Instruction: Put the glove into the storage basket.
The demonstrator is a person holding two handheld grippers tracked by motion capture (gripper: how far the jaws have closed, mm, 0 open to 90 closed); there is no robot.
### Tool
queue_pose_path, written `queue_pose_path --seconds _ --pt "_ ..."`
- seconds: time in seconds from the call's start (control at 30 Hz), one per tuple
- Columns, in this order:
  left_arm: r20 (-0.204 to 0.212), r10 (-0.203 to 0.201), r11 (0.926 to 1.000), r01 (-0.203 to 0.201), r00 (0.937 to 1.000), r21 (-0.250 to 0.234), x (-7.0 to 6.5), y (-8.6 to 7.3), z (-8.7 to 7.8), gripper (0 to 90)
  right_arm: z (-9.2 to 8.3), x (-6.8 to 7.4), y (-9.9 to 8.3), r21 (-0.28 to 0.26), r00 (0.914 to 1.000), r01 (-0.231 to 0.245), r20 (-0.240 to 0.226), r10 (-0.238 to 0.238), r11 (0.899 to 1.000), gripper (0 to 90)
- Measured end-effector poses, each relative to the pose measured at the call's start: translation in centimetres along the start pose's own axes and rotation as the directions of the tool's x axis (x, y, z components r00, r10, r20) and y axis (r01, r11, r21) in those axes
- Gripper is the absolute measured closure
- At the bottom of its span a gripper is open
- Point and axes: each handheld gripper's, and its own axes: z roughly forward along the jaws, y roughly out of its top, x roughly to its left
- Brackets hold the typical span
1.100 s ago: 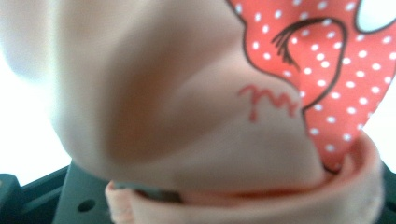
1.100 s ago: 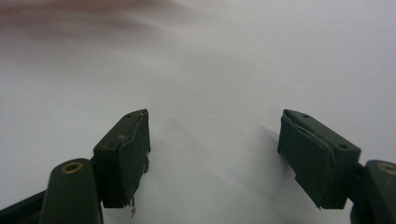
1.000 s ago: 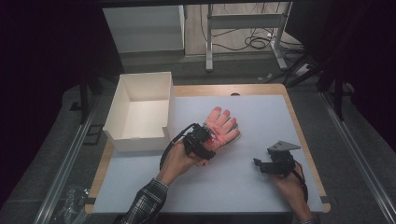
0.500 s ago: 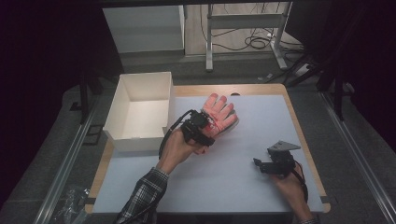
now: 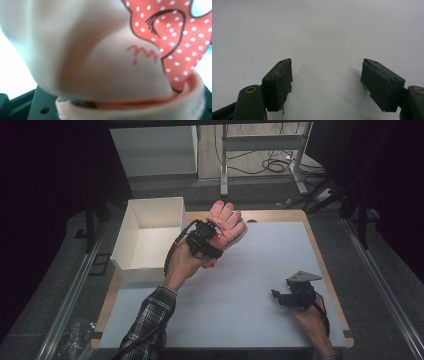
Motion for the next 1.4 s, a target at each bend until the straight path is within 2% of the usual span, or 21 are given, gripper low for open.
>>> queue_pose_path --seconds 0.27,0.4,0.6,0.73,0.9,1.1,1.2,1.23,1.33,1.37,1.4 --pt "-0.053 -0.059 0.9982 0.059 0.9968 -0.012 2.3 0.6 -1.5 37.1 0.0 0.0 0.0 0.0 1.0 0.0 0.0 0.0 1.0 25.3" --pt "-0.081 -0.09 0.9959 0.088 0.9927 -0.021 3.5 0.6 -2.2 37.1 0.0 0.0 0.0 -0.001 1.0 0.001 0.0 -0.001 1.0 25.3" --pt "-0.121 -0.138 0.9902 0.134 0.983 -0.04 5.3 0.3 -3.3 37.1 0.0 0.0 0.0 -0.001 1.0 0.001 0.0 -0.001 1.0 25.3" --pt "-0.149 -0.171 0.9849 0.164 0.974 -0.055 6.7 -0.2 -4.1 36.9 0.0 0.0 0.0 -0.001 1.0 0.001 0.0 -0.001 1.0 25.3" --pt "-0.183 -0.215 0.9762 0.205 0.9594 -0.071 8.5 -1.2 -5.2 36.5 0.0 0.0 0.0 -0.002 1.0 0.002 0.001 -0.002 1.0 25.3" --pt "-0.219 -0.275 0.9613 0.262 0.9364 -0.084 10.6 -2.7 -6.2 36.1 0.0 0.0 0.0 -0.002 1.0 0.003 0.001 -0.003 1.0 25.3" --pt "-0.228 -0.323 0.9463 0.309 0.9186 -0.094 11.7 -3.7 -6.3 36.0 0.0 0.0 0.0 -0.002 1.0 0.002 0.001 -0.002 1.0 25.2" --pt "-0.232 -0.33 0.944 0.317 0.915 -0.092 12.0 -4.0 -6.3 35.9 0.0 0.0 0.0 -0.002 1.0 0.002 0.001 -0.002 1.0 25.2" --pt "-0.249 -0.364 0.9314 0.352 0.8976 -0.091 13.2 -5.1 -6.0 36.0 0.0 0.0 0.0 -0.002 1.0 0.002 0.001 -0.002 1.0 25.3" --pt "-0.25 -0.381 0.9246 0.371 0.8904 -0.086 13.7 -5.5 -5.8 36.0 0.0 0.0 0.0 -0.002 1.0 0.002 0.001 -0.002 1.0 25.3" --pt "-0.249 -0.391 0.9203 0.381 0.8861 -0.088 14.0 -5.8 -5.6 36.0 0.0 0.0 0.0 -0.002 1.0 0.002 0.001 -0.002 1.0 25.2"
